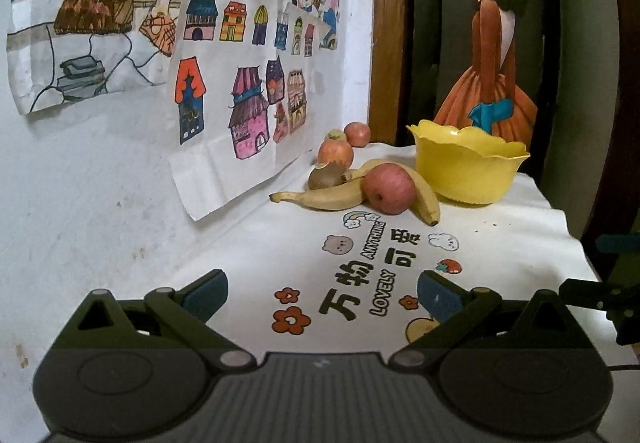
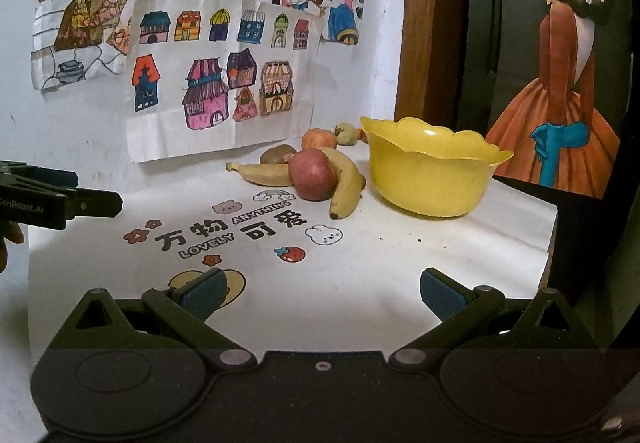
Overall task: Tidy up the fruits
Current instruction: 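Lift both open tools up and away from the yellow bowl, then lower the right tool onto the red apple and close it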
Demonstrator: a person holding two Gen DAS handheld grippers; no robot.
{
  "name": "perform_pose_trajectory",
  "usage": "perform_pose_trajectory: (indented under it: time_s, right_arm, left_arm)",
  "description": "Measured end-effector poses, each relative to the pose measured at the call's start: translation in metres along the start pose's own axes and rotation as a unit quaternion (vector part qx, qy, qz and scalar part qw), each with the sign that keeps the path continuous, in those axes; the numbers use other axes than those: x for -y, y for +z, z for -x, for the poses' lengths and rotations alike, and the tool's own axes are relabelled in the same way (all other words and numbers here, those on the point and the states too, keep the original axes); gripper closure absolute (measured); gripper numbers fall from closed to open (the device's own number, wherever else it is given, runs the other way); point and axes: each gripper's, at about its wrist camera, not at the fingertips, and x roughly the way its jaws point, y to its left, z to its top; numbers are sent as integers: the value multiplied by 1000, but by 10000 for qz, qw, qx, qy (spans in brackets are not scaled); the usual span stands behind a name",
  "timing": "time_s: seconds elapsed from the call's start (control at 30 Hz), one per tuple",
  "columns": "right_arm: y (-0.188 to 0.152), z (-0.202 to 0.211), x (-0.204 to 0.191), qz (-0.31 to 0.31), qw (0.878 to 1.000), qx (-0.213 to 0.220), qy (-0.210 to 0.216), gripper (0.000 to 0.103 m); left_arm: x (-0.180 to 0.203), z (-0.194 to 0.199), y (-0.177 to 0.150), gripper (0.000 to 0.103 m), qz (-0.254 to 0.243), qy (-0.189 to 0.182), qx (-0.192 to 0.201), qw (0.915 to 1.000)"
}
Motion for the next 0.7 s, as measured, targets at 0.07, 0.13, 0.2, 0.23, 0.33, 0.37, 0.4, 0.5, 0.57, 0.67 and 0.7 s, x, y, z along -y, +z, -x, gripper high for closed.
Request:
perform_pose_trajectory:
  time_s: [0.07,0.13,0.2,0.23,0.33,0.37,0.4,0.5,0.57,0.67,0.7]
  right_arm:
    - [1,-4,1,28,10000,-34,14,1]
    - [4,-10,2,90,9999,-77,57,1]
    - [9,-19,5,184,9997,-103,108,1]
    - [11,-23,6,242,9996,-101,145,1]
    - [22,-41,7,555,9981,-69,268,1]
    - [27,-48,6,675,9972,-35,325,1]
    - [31,-55,6,790,9962,11,377,1]
    - [45,-81,3,1098,9930,122,423,1]
    - [54,-104,3,1257,9909,172,454,1]
    - [65,-134,3,1347,9892,127,561,5]
    - [68,-143,3,1404,9881,167,601,5]
  left_arm:
    - [-3,-6,2,0,-37,22,-37,10000]
    - [-4,-12,5,0,-110,65,-88,9999]
    - [-5,-21,12,0,-248,127,-116,9995]
    - [-6,-25,15,0,-318,155,-122,9993]
    - [-8,-44,29,0,-523,224,-118,9983]
    - [-9,-50,33,0,-582,220,-99,9980]
    - [-9,-57,38,0,-643,218,-71,9977]
    - [-9,-80,50,0,-863,145,34,9962]
    - [-7,-98,56,0,-1043,92,31,9945]
    - [-2,-122,60,0,-1292,-15,-16,9916]
    - [0,-130,61,0,-1403,-37,-24,9901]
